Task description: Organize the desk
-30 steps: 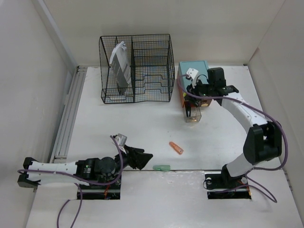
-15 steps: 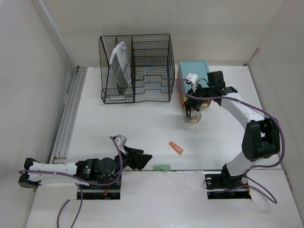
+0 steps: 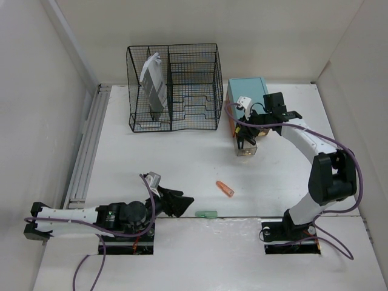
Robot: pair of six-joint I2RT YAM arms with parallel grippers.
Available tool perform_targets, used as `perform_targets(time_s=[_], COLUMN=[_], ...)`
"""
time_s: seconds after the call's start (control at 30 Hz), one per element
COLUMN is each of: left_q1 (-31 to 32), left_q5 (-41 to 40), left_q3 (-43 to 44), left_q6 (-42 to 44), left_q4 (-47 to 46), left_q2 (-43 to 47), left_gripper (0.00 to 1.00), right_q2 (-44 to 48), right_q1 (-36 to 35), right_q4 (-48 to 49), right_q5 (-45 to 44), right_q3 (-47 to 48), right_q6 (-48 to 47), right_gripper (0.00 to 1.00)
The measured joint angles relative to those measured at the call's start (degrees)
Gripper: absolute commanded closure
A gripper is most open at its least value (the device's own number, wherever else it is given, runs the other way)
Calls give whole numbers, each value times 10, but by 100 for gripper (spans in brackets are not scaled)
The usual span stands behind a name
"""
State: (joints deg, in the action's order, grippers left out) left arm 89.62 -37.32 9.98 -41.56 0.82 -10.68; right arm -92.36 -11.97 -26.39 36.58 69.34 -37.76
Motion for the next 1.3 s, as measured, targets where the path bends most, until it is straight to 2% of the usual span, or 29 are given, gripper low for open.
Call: perform_targets(time_s=[0.2,0.23,0.43,0.5,0.53,0.57,0.63,0.73,0.87,1.0,1.13,1.3], left_q1=[0,0,0,0,0,0,0,0,0,0,0,0], left_q5=[0,0,0,0,0,0,0,0,0,0,0,0], left_q3=[0,0,0,0,0,0,0,0,0,0,0,0], left_q6=[0,0,0,0,0,0,0,0,0,0,0,0], left_q4=[2,2,3,3,3,3,3,3,3,3,3,3], left_q2=[0,0,0,0,0,0,0,0,0,0,0,0], left_gripper=[37,37,37,37,37,37,38,38,38,38,38,38], right_q2=[0,0,0,0,0,0,0,-1,-17,-30,-30,-30], right_q1=[0,0,0,0,0,0,0,0,0,-2,-14,-62], right_q4=[-3,-3,-6,-7,-7,-7,-15,-73,-219,-299,-282,-167], right_q5=[-1,-1,-1,-1,-1,0,5,27,42,15,-45,-154], right_q3=[0,0,0,0,0,0,0,6,46,42,-9,-83], right_q6=[-1,-2,-4,-5,-7,-9,-21,-75,-241,-358,-371,-299], right_gripper=[60,54,50,61,70,89,100,100,100,100,100,100])
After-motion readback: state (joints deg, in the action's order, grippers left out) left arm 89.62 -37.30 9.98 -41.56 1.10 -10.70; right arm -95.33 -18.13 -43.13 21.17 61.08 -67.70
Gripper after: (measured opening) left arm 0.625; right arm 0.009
